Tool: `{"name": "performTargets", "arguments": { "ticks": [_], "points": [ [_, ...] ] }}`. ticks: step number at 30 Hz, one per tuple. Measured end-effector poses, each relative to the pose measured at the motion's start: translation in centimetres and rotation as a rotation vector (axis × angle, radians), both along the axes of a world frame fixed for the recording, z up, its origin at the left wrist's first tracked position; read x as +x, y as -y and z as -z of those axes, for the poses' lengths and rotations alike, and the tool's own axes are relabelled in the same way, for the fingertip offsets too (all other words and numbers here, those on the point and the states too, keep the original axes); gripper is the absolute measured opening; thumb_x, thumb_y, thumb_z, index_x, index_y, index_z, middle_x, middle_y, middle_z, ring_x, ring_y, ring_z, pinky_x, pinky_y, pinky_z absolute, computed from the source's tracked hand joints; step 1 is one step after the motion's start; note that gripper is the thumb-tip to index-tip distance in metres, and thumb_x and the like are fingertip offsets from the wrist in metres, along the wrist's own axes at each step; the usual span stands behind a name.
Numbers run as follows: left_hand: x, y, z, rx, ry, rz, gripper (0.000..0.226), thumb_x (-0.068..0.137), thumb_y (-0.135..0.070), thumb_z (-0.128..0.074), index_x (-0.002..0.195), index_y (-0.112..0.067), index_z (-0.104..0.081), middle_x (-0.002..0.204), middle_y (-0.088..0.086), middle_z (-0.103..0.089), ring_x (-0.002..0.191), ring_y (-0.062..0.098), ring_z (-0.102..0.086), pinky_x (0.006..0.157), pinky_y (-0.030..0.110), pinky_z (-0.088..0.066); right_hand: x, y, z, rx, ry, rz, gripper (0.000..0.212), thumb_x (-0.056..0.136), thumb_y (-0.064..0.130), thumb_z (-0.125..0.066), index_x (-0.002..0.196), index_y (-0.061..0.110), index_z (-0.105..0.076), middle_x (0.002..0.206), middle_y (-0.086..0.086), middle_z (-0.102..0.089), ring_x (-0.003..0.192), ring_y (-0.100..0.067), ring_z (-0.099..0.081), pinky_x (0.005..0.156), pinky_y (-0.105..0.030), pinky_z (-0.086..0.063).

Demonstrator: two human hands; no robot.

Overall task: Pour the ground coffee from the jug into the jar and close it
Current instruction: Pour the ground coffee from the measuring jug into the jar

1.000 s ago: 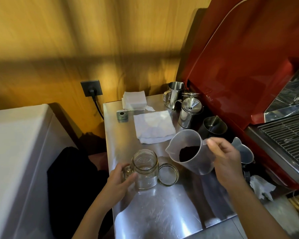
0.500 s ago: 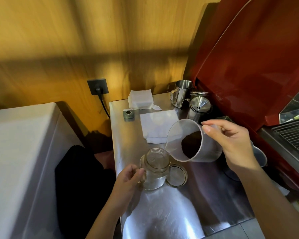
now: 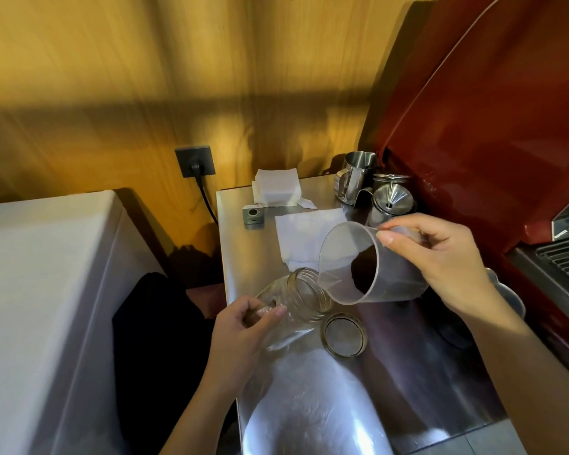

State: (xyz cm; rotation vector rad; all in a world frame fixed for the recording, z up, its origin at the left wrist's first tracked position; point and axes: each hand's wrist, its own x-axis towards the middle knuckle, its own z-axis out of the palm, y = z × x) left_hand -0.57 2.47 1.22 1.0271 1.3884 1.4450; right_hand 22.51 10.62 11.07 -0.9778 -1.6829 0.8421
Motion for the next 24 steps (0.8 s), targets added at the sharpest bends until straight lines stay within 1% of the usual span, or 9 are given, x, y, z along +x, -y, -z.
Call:
{"name": "performTargets", "arguments": {
  "ticks": [3,6,8,12,14,16,19,21,24],
  "points": [
    [0.0,-0.2,-0.9,0.015,-0.062,-0.001,0.025,0.071,-0.021,-0.077,0.056,-0.014,-0.059,0.045,-0.011,-0.049,0.045,0.002,-0.045,0.044,0.014,-0.037,-0.6,-0.5,-1.1,0.041,0.058,-0.011,0.02,0.077,0.011,-0.07,0.078,0.03,-0.07,0.077,0.022,-0.072,0.075,0.001,-0.064,0.068,-0.009,-0.048],
    [-0.1,-0.5,-1.6,0.019,-0.071,-0.023,0.025,0.072,-0.023,-0.077,0.059,-0.01,-0.06,0.048,-0.007,-0.052,0.047,0.007,-0.047,0.045,0.018,-0.04,-1.3,-0.9,-2.8,0.105,0.114,-0.026,0.021,0.076,0.008,-0.071,0.078,0.029,-0.069,0.073,0.023,-0.071,0.075,0.002,-0.064,0.067,-0.008,-0.047],
    [-0.3,-0.7,-1.8,0.013,-0.053,-0.037,0.025,0.072,-0.024,-0.076,0.061,-0.008,-0.061,0.052,0.0,-0.055,0.049,0.012,-0.05,0.046,0.021,-0.043,-1.5,-1.3,-3.9,0.144,0.154,-0.034,0.023,0.077,0.006,-0.071,0.077,0.029,-0.068,0.074,0.018,-0.07,0.073,0.003,-0.064,0.065,-0.008,-0.047],
    [-0.3,-0.7,-1.9,0.004,0.031,-0.064,0.026,0.069,-0.023,-0.077,0.058,-0.007,-0.059,0.049,-0.003,-0.052,0.048,0.008,-0.048,0.045,0.018,-0.041,-2.0,-1.8,-5.7,0.172,0.223,-0.029,0.022,0.078,0.007,-0.07,0.071,0.028,-0.066,0.072,0.004,-0.067,0.065,0.0,-0.061,0.058,-0.01,-0.047],
    [-0.2,-0.7,-1.8,0.008,0.074,-0.054,0.029,0.063,-0.03,-0.077,0.059,-0.006,-0.061,0.052,0.001,-0.054,0.051,0.011,-0.051,0.047,0.02,-0.043,-2.2,-1.9,-6.3,0.189,0.265,-0.039,0.018,0.077,0.007,-0.07,0.071,0.023,-0.067,0.07,0.003,-0.067,0.064,-0.003,-0.062,0.058,-0.015,-0.048],
    [-0.1,-0.6,-1.8,0.015,0.116,-0.039,0.032,0.058,-0.035,-0.077,0.06,-0.007,-0.062,0.053,0.002,-0.056,0.052,0.012,-0.052,0.049,0.021,-0.044,-2.6,-1.9,-6.7,0.192,0.302,-0.035,0.01,0.076,0.008,-0.071,0.072,0.018,-0.07,0.068,-0.003,-0.068,0.065,-0.015,-0.064,0.061,-0.028,-0.049],
    [0.1,-0.5,-1.5,0.008,0.152,-0.037,0.034,0.058,-0.035,-0.08,0.062,-0.006,-0.063,0.055,0.004,-0.058,0.055,0.015,-0.053,0.052,0.024,-0.046,-3.3,-2.0,-7.1,0.22,0.341,-0.048,0.008,0.075,0.008,-0.072,0.068,0.013,-0.07,0.067,-0.012,-0.069,0.065,-0.03,-0.063,0.059,-0.035,-0.047],
    [0.4,-0.6,-1.3,-0.009,0.205,-0.045,0.032,0.058,-0.03,-0.079,0.062,-0.004,-0.061,0.055,0.004,-0.056,0.055,0.016,-0.051,0.055,0.029,-0.044,-3.7,-2.0,-7.1,0.233,0.364,-0.062,0.011,0.075,0.008,-0.071,0.066,0.015,-0.069,0.065,-0.01,-0.068,0.063,-0.028,-0.062,0.057,-0.037,-0.046],
    [0.6,-0.7,-0.8,-0.023,0.313,-0.038,0.025,0.059,-0.025,-0.075,0.059,-0.006,-0.058,0.053,0.004,-0.055,0.054,0.017,-0.049,0.058,0.033,-0.041,-4.1,-2.0,-7.0,0.231,0.368,-0.069,0.016,0.074,0.011,-0.072,0.062,0.02,-0.067,0.064,0.002,-0.067,0.06,-0.018,-0.059,0.057,-0.033,-0.044]
  ]
}}
